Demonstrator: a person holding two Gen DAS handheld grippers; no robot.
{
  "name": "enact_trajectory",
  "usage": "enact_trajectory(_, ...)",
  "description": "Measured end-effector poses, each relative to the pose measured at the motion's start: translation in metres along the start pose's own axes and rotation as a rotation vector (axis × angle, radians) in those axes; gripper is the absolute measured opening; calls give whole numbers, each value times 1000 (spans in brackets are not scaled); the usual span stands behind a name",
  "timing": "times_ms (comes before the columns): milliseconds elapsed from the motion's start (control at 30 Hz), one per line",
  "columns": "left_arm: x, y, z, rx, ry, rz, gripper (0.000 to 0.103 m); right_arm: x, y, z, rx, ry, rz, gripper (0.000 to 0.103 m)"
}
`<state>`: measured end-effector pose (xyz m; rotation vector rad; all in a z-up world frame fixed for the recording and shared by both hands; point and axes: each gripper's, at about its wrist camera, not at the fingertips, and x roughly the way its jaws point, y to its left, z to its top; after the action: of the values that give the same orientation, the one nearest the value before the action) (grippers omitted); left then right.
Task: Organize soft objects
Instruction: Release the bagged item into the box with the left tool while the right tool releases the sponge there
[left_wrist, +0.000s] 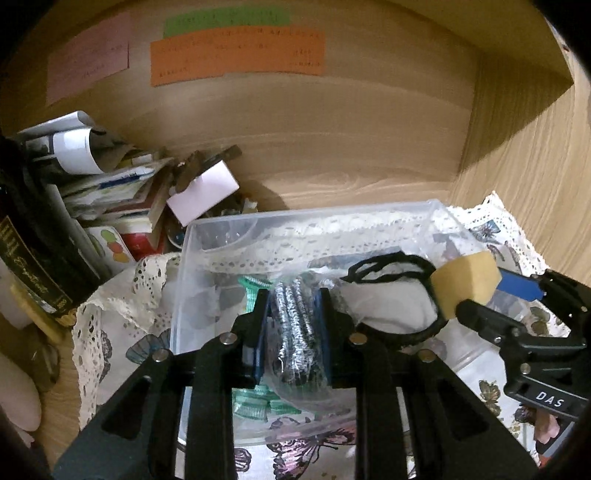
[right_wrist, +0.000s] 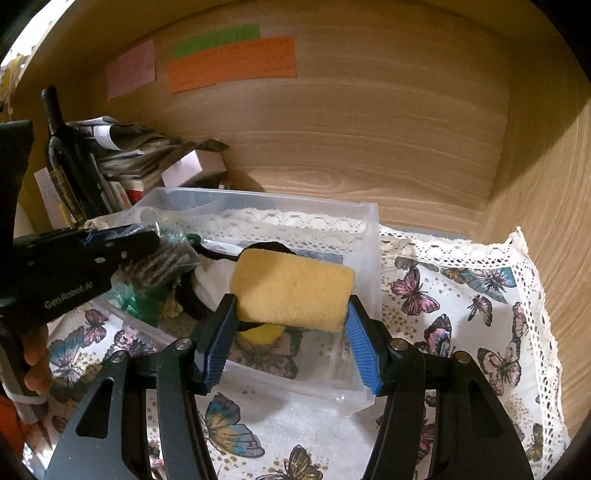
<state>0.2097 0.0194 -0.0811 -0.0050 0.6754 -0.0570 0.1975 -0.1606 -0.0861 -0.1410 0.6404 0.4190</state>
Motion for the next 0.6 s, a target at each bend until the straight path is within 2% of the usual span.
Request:
enact_trajectory(100,-2,-1,-2,6,16,-3,29,-1,0,1,-1,6,-10,58)
enact_trajectory(200,-7,-2,-4,3,18,-3,44,-3,2,1,-10,18,-6,63)
enact_trajectory(233,-9,-2,-4,-2,16,-4,49,-4,3,1,-13,20,-7,66)
enact_trajectory(400,-26,-1,-7,-8,-4,-4,63,-21,7,1,-34,-14,-34,84)
enact_trajectory(600,-58,-5,-13,7,-74,22,91,-47,4,-1,-15,-51,-22,84)
